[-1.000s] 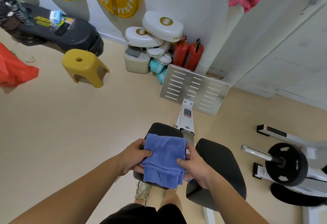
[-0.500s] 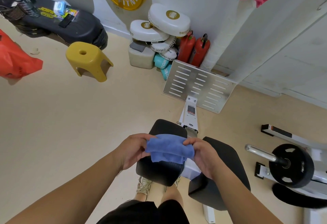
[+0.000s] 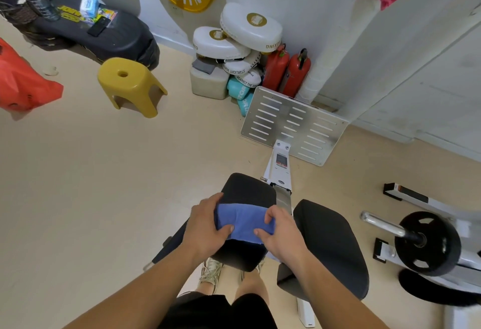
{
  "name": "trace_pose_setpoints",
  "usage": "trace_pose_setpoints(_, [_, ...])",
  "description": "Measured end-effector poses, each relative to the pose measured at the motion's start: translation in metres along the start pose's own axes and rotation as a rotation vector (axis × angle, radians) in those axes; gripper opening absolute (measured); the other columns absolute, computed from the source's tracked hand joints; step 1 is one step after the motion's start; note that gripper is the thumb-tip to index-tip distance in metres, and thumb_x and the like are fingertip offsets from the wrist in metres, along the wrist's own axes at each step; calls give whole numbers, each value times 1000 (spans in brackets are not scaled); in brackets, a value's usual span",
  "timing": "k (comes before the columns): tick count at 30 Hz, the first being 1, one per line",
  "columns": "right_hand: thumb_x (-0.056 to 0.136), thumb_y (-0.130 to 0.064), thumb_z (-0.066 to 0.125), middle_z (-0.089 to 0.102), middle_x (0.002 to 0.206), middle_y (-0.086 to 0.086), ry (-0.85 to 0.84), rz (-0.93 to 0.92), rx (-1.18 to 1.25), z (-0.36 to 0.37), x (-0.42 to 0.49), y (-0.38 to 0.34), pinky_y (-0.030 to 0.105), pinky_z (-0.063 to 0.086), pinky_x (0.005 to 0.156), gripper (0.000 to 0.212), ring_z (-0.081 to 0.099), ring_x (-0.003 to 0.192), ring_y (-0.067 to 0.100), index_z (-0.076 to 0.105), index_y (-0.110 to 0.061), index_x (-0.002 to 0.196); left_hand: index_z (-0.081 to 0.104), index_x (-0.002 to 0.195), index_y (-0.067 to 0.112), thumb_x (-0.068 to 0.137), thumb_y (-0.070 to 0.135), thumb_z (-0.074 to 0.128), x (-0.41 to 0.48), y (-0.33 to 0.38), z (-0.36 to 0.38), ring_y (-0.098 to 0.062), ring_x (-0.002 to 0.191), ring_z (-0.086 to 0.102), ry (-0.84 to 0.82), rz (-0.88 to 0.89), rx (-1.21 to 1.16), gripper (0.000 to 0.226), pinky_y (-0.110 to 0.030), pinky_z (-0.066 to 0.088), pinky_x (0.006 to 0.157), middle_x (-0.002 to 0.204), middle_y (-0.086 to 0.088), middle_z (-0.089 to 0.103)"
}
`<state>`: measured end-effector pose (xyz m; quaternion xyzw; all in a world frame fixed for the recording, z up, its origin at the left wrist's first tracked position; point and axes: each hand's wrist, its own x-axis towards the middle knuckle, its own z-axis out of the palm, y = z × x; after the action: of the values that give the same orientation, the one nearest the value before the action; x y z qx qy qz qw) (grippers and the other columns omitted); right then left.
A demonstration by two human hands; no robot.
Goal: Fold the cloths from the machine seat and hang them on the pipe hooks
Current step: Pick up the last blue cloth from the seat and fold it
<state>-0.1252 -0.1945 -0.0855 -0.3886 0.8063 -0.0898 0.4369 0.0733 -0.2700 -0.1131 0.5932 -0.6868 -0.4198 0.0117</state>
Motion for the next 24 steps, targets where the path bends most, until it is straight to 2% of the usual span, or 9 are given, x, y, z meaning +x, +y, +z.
trace_pose_setpoints(3, [88, -30, 78, 53, 122, -6, 2, 95, 47, 5, 0, -4, 32, 57, 94, 49, 64, 102, 17, 39, -37, 116, 39, 150, 30, 84, 56, 72, 6, -4, 2, -23, 131, 47, -58, -50, 212, 78, -39, 50, 108, 147, 3, 46])
trace_pose_setpoints(6, [89, -29, 78, 47, 146, 0, 20, 114, 25, 10, 0, -11, 39, 49, 107, 84, 59, 129, 26, 23, -36, 153, 49, 139, 30, 85, 57, 68, 14, 14, -1, -23, 124, 49, -86, -58, 386, 64, -37, 51, 104, 139, 0, 48])
trace_pose_setpoints(9, [92, -28, 73, 58, 131, 3, 0, 85, -52, 10, -10, -13, 33, 54, 98, 53, 62, 111, 18, 45, -29, 137, 56, 121, 29, 81, 51, 74, 7, 20, -12, -20, 110, 56, -123, -43, 368, 49, -35, 56, 95, 123, 0, 57])
trace_pose_setpoints(11, [85, -20, 78, 62, 110, 1, 1, 75, 33, 2, -24, -16, 26, 58, 82, 41, 62, 93, 13, 51, -30, 115, 55, 106, 28, 77, 37, 80, -11, 19, -25, -17, 94, 63, -190, -42, 72, 39, -32, 61, 86, 105, 1, 64])
trace_pose_setpoints(15, [79, -11, 81, 64, 101, 3, -65, -20, 303, -24, -78, -32, 16, 54, 67, 40, 65, 90, 16, 55, -21, 107, 58, 99, 25, 78, 20, 83, -64, 14, -76, -19, 86, 68, -230, 26, -315, 32, -20, 56, 66, 95, 0, 68])
trace_pose_setpoints(18, [80, -6, 81, 64, 101, 1, -160, -65, 399, -31, -112, -46, 10, 52, 59, 43, 65, 88, 13, 54, -20, 109, 64, 105, 26, 82, 20, 83, -105, 22, -114, -16, 85, 72, -225, 68, -494, 31, -19, 57, 68, 96, 2, 75])
trace_pose_setpoints(20, [75, -10, 86, 66, 106, 0, -186, -83, 475, -36, -126, -59, 13, 56, 64, 51, 67, 96, 17, 54, -23, 112, 66, 111, 29, 87, 20, 80, -126, 26, -132, -11, 89, 74, -191, 77, -574, 29, -19, 58, 70, 100, 7, 77])
trace_pose_setpoints(22, [70, -15, 88, 66, 116, 1, -213, -112, 559, -33, -131, -60, 25, 62, 83, 61, 69, 105, 20, 53, -24, 120, 65, 115, 34, 91, 23, 76, -139, 22, -138, -8, 93, 74, -127, 77, -566, 28, -21, 59, 74, 104, 11, 76])
trace_pose_setpoints(24, [75, -16, 88, 61, 131, -8, -216, -171, 517, -25, -141, -58, 31, 56, 101, 75, 65, 117, 17, 47, -32, 135, 63, 116, 37, 92, 26, 73, -149, 15, -142, -11, 95, 72, -62, 95, -509, 28, -24, 58, 76, 105, 11, 75])
